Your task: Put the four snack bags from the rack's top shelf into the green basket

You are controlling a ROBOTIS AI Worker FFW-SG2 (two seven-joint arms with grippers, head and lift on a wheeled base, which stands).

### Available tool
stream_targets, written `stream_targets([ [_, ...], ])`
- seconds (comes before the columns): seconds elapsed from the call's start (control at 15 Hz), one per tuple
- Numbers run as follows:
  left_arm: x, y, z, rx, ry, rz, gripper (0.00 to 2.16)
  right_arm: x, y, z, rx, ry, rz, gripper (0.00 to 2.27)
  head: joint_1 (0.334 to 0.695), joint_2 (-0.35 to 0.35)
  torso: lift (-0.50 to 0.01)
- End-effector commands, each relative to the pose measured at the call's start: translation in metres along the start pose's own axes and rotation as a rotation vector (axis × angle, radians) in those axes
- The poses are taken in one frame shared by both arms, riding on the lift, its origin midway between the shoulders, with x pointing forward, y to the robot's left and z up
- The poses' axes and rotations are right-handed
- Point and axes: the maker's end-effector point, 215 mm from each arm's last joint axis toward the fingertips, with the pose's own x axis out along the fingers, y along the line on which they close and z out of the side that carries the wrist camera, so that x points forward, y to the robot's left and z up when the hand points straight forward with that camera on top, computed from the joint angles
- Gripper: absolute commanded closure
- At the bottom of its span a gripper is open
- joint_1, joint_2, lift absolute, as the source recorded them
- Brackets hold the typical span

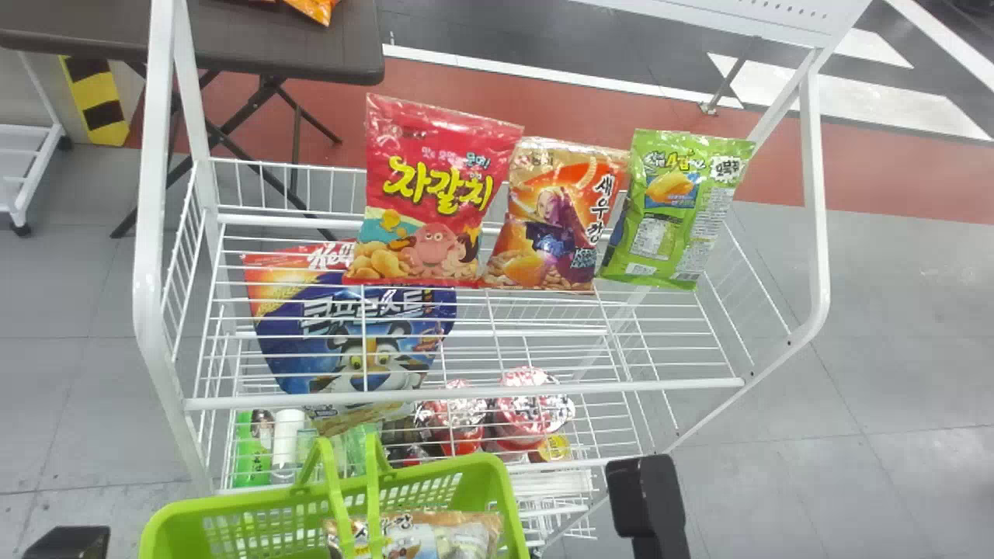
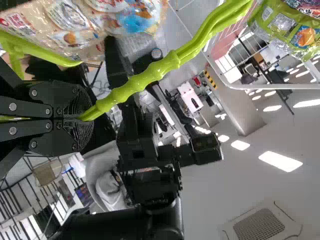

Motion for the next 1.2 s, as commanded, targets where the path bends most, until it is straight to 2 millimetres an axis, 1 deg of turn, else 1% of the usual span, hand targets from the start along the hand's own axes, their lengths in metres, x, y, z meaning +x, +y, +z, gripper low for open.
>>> stream_targets([
  [0.0, 0.001, -0.001, 0.0, 0.004, 0.0, -0.002, 1.75, 0.004, 0.0, 0.001, 0.005, -0.005, 0.015, 0.46, 0.695, -0.35, 0.0],
  [0.07, 0.003, -0.002, 0.0, 0.007, 0.002, -0.003, 1.75, 0.004, 0.001, 0.009, -0.003, -0.031, 0.02, 0.0, 0.695, -0.35, 0.0],
  [0.2, 0.003, -0.003, 0.0, 0.007, 0.004, -0.004, 1.75, 0.005, -0.003, 0.036, -0.029, -0.122, 0.016, 0.0, 0.695, -0.35, 0.0],
  [0.33, 0.002, -0.004, -0.001, 0.004, 0.006, -0.005, 1.75, 0.007, -0.009, 0.067, -0.054, -0.212, 0.017, 0.06, 0.695, -0.35, 0.0],
  [0.4, 0.003, -0.006, -0.001, 0.006, 0.006, -0.007, 1.75, 0.006, -0.013, 0.09, -0.075, -0.292, 0.01, 0.06, 0.695, -0.35, 0.0],
  [0.47, 0.003, -0.006, -0.001, 0.009, 0.007, -0.008, 1.75, -0.001, -0.016, 0.134, -0.126, -0.45, -0.006, 0.06, 0.695, -0.35, 0.0],
  [0.53, 0.004, -0.007, -0.002, 0.009, 0.011, -0.011, 1.75, -0.015, -0.017, 0.178, -0.191, -0.623, -0.052, 0.06, 0.695, -0.35, 0.0],
  [0.6, 0.006, -0.007, -0.003, 0.009, 0.018, -0.012, 1.75, -0.025, -0.015, 0.212, -0.24, -0.745, -0.087, 0.06, 0.695, -0.35, 0.0],
  [0.67, 0.007, -0.007, -0.004, 0.008, 0.022, -0.009, 1.75, -0.031, -0.015, 0.239, -0.269, -0.831, -0.124, 0.06, 0.695, -0.35, 0.0],
  [0.73, 0.007, -0.007, -0.005, 0.008, 0.024, -0.011, 1.75, -0.033, -0.01, 0.265, -0.304, -0.911, -0.164, 0.07, 0.695, -0.35, 0.0],
  [0.8, 0.007, -0.007, -0.006, 0.006, 0.027, -0.012, 1.75, -0.037, -0.006, 0.289, -0.342, -0.99, -0.217, 0.07, 0.695, -0.35, 0.0],
  [0.87, 0.007, -0.007, -0.006, 0.006, 0.027, -0.012, 1.75, -0.039, 0.001, 0.309, -0.38, -1.06, -0.263, 0.07, 0.695, -0.35, 0.0],
  [0.93, 0.007, -0.007, -0.007, 0.005, 0.028, -0.011, 1.75, -0.032, 0.004, 0.324, -0.411, -1.092, -0.32, 0.07, 0.695, -0.35, 0.0],
  [1.0, 0.007, -0.006, -0.007, 0.005, 0.028, -0.01, 1.75, -0.025, 0.004, 0.335, -0.425, -1.109, -0.352, 0.07, 0.695, -0.35, 0.0],
  [1.07, 0.005, -0.005, -0.008, 0.002, 0.028, -0.008, 1.75, -0.012, 0.005, 0.347, -0.427, -1.112, -0.358, 0.07, 0.695, -0.331, 0.0],
  [1.13, 0.005, -0.004, -0.008, 0.001, 0.029, -0.007, 1.75, 0.003, -0.002, 0.356, -0.437, -1.094, -0.366, 0.08, 0.695, -0.311, 0.0],
])
